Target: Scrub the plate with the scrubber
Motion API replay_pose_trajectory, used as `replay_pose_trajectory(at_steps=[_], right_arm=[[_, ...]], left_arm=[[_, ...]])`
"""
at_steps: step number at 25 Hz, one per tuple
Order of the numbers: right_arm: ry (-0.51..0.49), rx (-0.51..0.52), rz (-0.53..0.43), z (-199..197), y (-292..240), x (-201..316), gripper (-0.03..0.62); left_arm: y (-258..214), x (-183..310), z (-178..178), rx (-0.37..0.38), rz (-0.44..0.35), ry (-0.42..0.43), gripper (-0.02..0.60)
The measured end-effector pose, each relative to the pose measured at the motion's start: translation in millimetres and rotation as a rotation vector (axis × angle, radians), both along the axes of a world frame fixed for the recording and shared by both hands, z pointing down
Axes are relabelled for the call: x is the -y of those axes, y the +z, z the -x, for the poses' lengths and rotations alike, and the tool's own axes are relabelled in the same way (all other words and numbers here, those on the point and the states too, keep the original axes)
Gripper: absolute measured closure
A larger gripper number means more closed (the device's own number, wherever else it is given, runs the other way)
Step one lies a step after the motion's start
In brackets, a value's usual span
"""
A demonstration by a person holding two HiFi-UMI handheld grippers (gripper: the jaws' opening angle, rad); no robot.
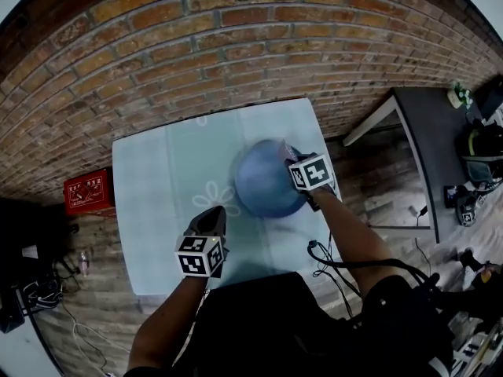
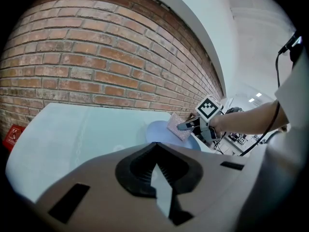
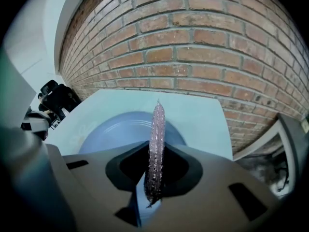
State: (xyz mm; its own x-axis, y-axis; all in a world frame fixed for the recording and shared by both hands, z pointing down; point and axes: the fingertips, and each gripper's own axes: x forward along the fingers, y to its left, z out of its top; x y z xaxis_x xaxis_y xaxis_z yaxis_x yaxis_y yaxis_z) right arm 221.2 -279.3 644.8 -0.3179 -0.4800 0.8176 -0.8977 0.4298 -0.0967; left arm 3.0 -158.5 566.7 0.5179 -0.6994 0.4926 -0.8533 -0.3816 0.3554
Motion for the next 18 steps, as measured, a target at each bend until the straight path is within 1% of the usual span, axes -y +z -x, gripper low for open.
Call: replay_pose_trajectory(at_steps=[3,6,11,15,18], right_arm=[[0.003,-0.039,-0.017,-2,2,1,0.521],[-0.018,-0.066,-0.020,3,5,1,0.522],[-0.009,-0.025,0.033,21,11,0,0.523],[-0.054,-0.047,0.061,38,20,-6,0.523],[-0.041,-0.029,0.087,45,28,-9,0.523]], left_arm=[[0,-1,1,0.015,-0.010,0.017,0.572],[2,-1,3,0.013,-0.003,0.013,0.572],[4,-2,4,0.002,0.004,0.017,0.572],[3,-2,10,0.004,0.006,0.004,0.572],[3,-3,14,0.004,0.005,-0.006,0.572]])
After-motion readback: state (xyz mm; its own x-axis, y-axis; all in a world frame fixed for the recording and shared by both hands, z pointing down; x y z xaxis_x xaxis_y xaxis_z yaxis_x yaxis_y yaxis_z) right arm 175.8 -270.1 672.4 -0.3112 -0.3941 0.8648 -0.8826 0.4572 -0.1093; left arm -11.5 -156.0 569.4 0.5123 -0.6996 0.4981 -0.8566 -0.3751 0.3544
